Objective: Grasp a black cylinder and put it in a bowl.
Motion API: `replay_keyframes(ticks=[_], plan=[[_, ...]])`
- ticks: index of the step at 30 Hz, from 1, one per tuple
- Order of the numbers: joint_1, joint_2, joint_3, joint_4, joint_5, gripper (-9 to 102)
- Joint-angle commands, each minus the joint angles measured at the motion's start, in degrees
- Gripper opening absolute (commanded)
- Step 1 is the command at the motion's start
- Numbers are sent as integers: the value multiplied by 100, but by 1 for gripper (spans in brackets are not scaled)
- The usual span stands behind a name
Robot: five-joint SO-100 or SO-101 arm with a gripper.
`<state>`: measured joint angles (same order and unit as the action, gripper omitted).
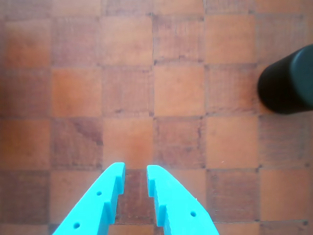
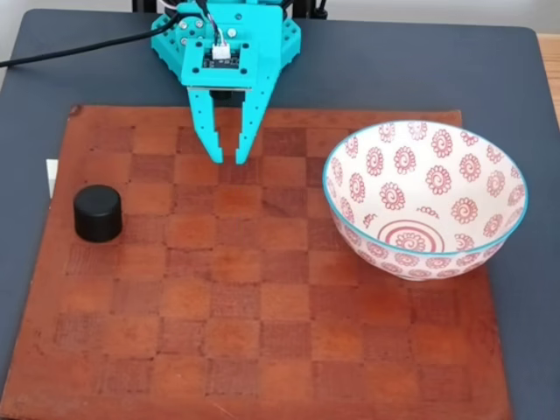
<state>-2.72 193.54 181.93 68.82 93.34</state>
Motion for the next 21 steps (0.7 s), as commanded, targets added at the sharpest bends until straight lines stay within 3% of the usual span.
replay_keyframes(ticks=[1,21], plan=[[-44,-149,-439,53,-26,4],[-53,-3771,-3138,53,-44,4]])
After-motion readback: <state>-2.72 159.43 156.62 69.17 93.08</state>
